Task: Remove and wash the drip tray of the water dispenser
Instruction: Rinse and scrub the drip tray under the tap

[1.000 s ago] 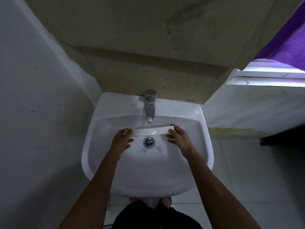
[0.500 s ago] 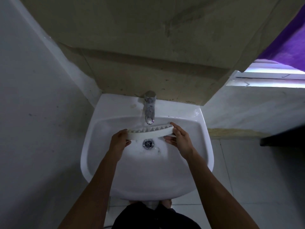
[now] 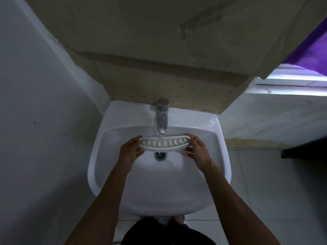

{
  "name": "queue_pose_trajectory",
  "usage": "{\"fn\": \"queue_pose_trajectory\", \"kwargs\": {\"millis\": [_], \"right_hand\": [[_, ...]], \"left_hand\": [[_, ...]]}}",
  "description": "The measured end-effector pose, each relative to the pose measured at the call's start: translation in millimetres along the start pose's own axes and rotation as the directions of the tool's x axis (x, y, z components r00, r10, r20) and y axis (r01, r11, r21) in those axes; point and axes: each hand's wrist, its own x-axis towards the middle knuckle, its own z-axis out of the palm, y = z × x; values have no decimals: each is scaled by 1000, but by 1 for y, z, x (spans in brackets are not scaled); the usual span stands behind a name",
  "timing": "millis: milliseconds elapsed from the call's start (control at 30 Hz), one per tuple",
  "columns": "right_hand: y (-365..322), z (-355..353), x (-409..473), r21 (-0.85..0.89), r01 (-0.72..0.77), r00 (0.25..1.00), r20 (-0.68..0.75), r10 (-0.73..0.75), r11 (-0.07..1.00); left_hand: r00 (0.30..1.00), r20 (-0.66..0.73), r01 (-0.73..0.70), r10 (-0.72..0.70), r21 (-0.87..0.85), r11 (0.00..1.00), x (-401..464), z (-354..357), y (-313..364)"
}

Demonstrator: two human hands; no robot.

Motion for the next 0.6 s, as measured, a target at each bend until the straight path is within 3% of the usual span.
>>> {"fn": "queue_pose_trajectory", "kwargs": {"millis": [300,600], "right_hand": [[2,-2,3,58,65,997,-56,-62,996],[2,-7,0,144,96,990,-113,-80,985]], "left_hand": [[1000,25,6,-6,-2,1000,-5,5,-1],[997,57,-72,59,275,959,-11,9,-8]]}}
